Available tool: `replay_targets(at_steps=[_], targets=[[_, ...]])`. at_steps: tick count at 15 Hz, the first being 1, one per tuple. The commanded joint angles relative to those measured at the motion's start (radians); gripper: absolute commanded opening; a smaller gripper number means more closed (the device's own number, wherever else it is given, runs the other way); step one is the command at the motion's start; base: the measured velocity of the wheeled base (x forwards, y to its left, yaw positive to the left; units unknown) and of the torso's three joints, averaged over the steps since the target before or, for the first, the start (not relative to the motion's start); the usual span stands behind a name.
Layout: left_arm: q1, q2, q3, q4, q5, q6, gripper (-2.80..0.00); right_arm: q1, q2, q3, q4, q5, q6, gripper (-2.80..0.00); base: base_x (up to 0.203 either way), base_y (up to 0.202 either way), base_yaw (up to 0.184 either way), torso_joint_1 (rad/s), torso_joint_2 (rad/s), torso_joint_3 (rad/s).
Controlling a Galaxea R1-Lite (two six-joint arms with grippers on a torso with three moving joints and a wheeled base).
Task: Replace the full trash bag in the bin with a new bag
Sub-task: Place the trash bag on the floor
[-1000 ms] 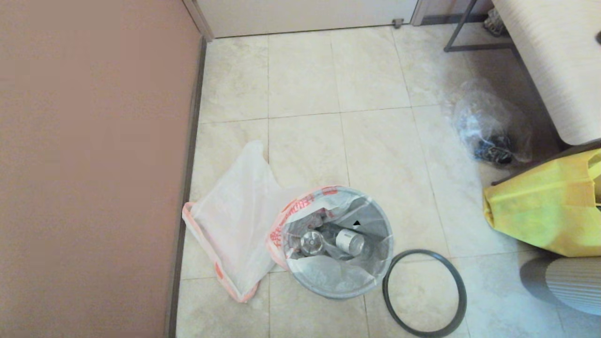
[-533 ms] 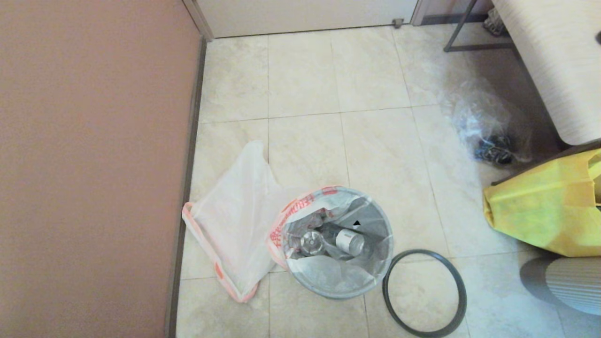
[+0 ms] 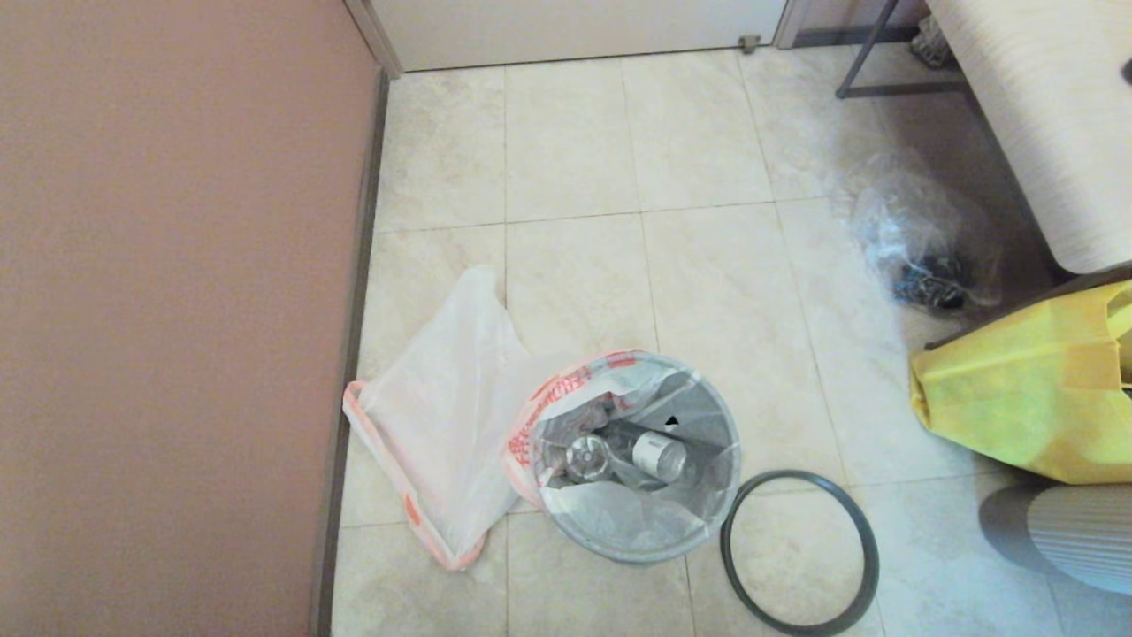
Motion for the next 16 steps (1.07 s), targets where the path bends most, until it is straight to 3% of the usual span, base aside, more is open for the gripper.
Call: replay_targets(at_steps=[1, 10, 13, 16], targets=[[0.0, 0.001, 0.011, 0.0, 0.0, 0.001, -2.8, 0.001, 0.001, 0.0, 0.0, 0.0, -0.001, -2.8, 0.0, 0.0, 0.0, 0.0, 0.0, 0.0], [0.001, 0.0, 0.001, -0.006, 0.004, 0.015, -2.8, 0.001, 0.001, 0.0, 0.0, 0.0, 0.001, -2.8, 0.0, 0.0, 0.0, 0.0, 0.0, 0.0], [0.0, 0.051, -0.161, 0.003, -0.015, 0.012, -2.8, 0.001, 0.001, 0.0, 0.0, 0.0, -0.001, -2.8, 0.0, 0.0, 0.0, 0.0, 0.0, 0.0], [0.0, 0.246, -0.282, 0.004, -0.107, 0.047, -2.8, 0.0, 0.001, 0.0, 0.0, 0.0, -0.001, -2.8, 0.0, 0.0, 0.0, 0.0, 0.0, 0.0]])
